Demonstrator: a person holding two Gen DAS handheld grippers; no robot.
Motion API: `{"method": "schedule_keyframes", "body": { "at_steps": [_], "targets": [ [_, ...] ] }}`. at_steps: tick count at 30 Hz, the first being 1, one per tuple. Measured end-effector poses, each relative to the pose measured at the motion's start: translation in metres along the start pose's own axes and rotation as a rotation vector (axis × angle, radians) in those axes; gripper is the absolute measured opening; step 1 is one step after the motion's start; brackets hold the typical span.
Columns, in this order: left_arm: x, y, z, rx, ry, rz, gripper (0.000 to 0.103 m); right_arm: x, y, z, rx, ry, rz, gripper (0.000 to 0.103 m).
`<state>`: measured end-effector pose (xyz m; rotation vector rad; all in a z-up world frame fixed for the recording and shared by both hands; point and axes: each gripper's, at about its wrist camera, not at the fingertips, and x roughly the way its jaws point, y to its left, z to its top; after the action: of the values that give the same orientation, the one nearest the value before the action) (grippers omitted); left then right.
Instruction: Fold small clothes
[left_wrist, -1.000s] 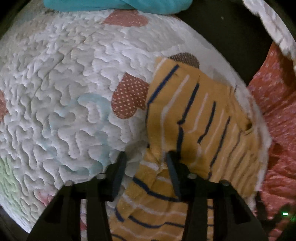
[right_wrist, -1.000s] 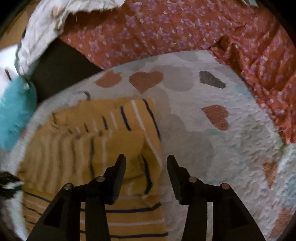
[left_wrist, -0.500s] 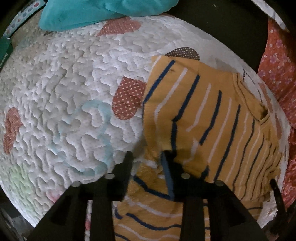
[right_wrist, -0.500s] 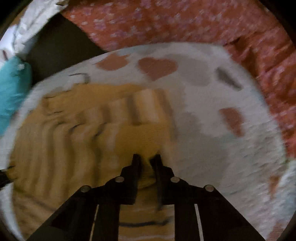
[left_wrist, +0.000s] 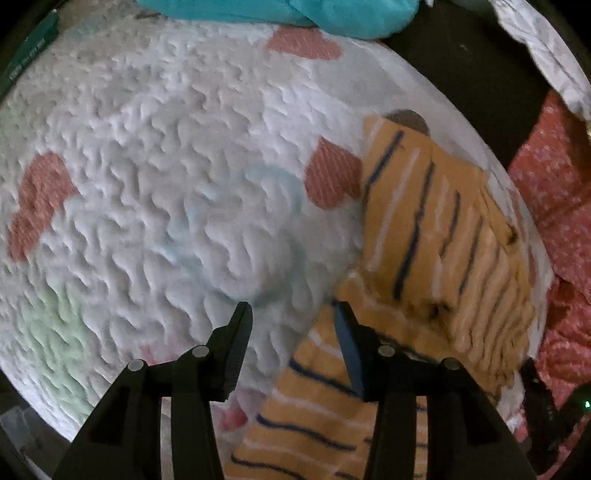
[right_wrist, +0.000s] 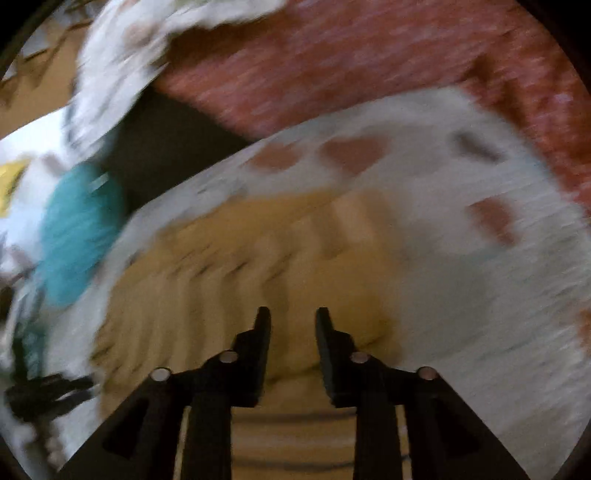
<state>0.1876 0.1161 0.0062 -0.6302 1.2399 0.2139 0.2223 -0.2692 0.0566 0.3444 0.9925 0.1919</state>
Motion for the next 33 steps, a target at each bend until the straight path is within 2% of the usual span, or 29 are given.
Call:
{"method": "schedule_keyframes", "body": {
  "at_steps": [3, 7, 8, 10, 13, 14, 16, 18, 20, 21, 23, 24, 27, 31, 33],
  "targets": [
    [-0.008, -0.012, -0.011, 0.087, -0.052, -0.007, 0.045, 0.013, 0.035, -0.025, -0.071, 0.072, 0.098, 0.028],
    [-0.023, -0.047, -0.026, 0.235, -0.145, 0.040, 0.045, 0.023, 0.057, -0.041, -0.119, 0.104, 0.121, 0.028],
    [-0.024, -0.056, -0.026, 0.269, -0.160, 0.065, 0.045, 0.027, 0.061, -0.044, -0.124, 0.121, 0.136, 0.028],
    [-0.012, -0.081, -0.025, 0.360, -0.201, 0.215, 0.045, 0.032, 0.064, -0.049, -0.140, 0.148, 0.159, 0.028],
    [0.006, -0.085, -0.018, 0.372, -0.175, 0.314, 0.046, 0.046, 0.062, -0.050, -0.141, 0.192, 0.198, 0.028],
    [0.016, -0.079, -0.012, 0.344, -0.150, 0.358, 0.047, 0.049, 0.058, -0.051, -0.136, 0.197, 0.194, 0.028],
    [0.027, -0.065, 0.005, 0.261, -0.116, 0.383, 0.052, 0.051, 0.053, -0.048, -0.126, 0.189, 0.180, 0.028],
    [0.030, -0.045, 0.016, 0.145, -0.080, 0.336, 0.063, 0.052, 0.047, -0.041, -0.107, 0.182, 0.176, 0.028],
    [0.026, -0.030, 0.025, 0.069, -0.069, 0.314, 0.064, 0.050, 0.040, -0.034, -0.087, 0.166, 0.156, 0.028],
    [0.025, -0.026, 0.028, 0.052, -0.072, 0.315, 0.064, 0.049, 0.036, -0.030, -0.078, 0.161, 0.141, 0.028],
    [0.020, -0.012, 0.034, 0.000, -0.102, 0.379, 0.064, 0.050, 0.025, -0.023, -0.041, 0.158, 0.112, 0.028],
    [0.018, -0.005, 0.036, -0.028, -0.106, 0.381, 0.064, 0.050, 0.018, -0.021, -0.018, 0.155, 0.102, 0.027],
    [0.012, 0.019, 0.039, -0.129, -0.091, 0.271, 0.064, 0.046, -0.004, -0.014, 0.075, 0.148, 0.101, 0.027],
    [-0.004, 0.028, 0.028, -0.122, -0.099, 0.192, 0.064, 0.035, -0.031, -0.014, 0.197, 0.134, 0.087, 0.028],
    [-0.011, 0.033, 0.011, -0.105, -0.079, 0.117, 0.064, 0.021, -0.036, -0.019, 0.221, 0.124, 0.078, 0.030]
  ]
}}
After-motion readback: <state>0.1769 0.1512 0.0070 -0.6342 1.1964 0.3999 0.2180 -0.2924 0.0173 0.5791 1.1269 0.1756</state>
